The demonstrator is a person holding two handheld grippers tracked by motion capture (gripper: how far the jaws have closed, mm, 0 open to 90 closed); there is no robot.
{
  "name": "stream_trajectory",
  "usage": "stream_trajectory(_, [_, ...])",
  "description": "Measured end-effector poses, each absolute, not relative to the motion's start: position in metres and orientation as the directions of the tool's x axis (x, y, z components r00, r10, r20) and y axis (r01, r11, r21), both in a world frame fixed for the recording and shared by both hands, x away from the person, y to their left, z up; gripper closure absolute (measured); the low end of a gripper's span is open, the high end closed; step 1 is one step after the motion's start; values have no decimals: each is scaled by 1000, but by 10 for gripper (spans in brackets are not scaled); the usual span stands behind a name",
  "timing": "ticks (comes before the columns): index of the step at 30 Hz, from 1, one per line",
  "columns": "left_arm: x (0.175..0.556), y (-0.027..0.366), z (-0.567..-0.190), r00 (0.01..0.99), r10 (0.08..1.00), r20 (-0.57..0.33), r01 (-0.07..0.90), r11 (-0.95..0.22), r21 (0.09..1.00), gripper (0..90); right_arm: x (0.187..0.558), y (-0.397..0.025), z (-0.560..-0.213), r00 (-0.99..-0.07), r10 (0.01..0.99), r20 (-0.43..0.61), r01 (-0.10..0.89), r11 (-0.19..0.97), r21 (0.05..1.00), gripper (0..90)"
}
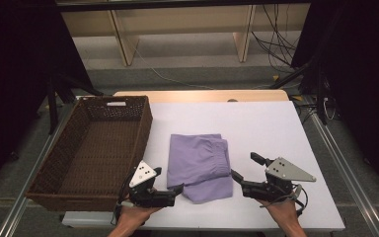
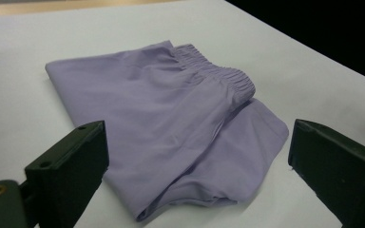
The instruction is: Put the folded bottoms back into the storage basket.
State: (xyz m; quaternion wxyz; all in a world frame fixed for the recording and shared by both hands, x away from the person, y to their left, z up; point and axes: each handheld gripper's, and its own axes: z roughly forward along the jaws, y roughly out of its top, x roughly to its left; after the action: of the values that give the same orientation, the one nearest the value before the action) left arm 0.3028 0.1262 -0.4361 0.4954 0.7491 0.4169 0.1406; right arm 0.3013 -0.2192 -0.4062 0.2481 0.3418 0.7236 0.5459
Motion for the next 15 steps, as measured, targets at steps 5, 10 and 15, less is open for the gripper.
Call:
stream_trajectory(5, [307, 124, -438, 586, 776, -232, 534, -155, 831, 69, 308, -219, -406, -640, 768, 9, 232, 182, 956, 194])
stream_trajectory(10, [312, 124, -439, 561, 796, -228, 563, -165, 810, 80, 312, -220, -407, -642, 767, 7, 240, 193, 952, 197])
stream_trajectory(15, [323, 127, -443, 503, 819, -276, 637, -134, 759, 152, 319, -221, -408, -640, 768, 10, 258, 203, 945, 202])
